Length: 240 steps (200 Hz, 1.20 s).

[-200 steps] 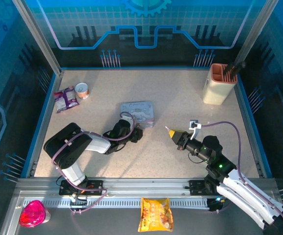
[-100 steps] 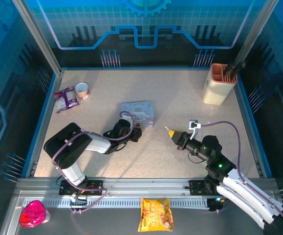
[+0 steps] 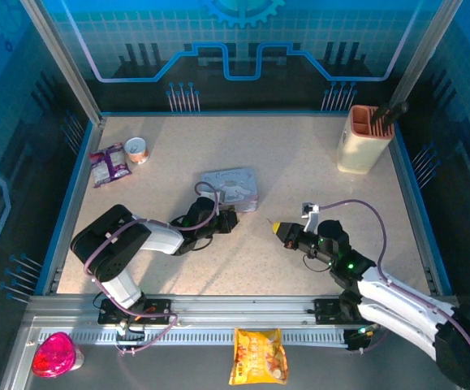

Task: Unlock a padlock with a key

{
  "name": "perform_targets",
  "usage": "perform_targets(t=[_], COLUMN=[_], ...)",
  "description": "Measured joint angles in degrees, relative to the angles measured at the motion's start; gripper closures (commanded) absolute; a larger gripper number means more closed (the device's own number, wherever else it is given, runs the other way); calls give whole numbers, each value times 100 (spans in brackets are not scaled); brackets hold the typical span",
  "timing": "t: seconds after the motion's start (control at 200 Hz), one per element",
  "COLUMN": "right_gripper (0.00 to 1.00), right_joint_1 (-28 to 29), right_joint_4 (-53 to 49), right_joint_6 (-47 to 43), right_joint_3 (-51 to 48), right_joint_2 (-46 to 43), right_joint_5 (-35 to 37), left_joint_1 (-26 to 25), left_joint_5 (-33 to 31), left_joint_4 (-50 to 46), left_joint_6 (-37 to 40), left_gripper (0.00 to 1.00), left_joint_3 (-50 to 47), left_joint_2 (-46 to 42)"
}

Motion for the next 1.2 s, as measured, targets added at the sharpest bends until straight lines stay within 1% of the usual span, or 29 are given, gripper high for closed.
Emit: perform_targets(t=[0.11, 0.32, 0.545, 0.906, 1.036, 1.201], right_gripper=[100, 100, 100, 100, 100, 100], right_joint_1=[98, 181, 177, 116, 37, -81], right_joint_4=[378, 1287, 2387, 4944, 5532, 5825], right_joint_6=[214, 656, 1001, 1539, 1718, 1777], right_joint_3=[-63, -63, -61, -98, -203, -245], right_joint_2=[601, 1847, 2809, 4686, 5003, 5080], right_joint_5=[-4, -181, -361, -693, -734, -780], left_joint_1=[0, -7, -11, -15, -22, -31], left_joint_5=[168, 297, 422, 533, 570, 575], left_joint_4=[26, 31, 72, 527, 564, 592], left_joint_6=[-258, -684, -1071, -1722, -1838, -1906], left_gripper=[99, 100, 100, 100, 100, 100], left_joint_3=[101, 236, 319, 315, 310, 302], left_joint_2=[0, -2, -2, -2, -2, -2])
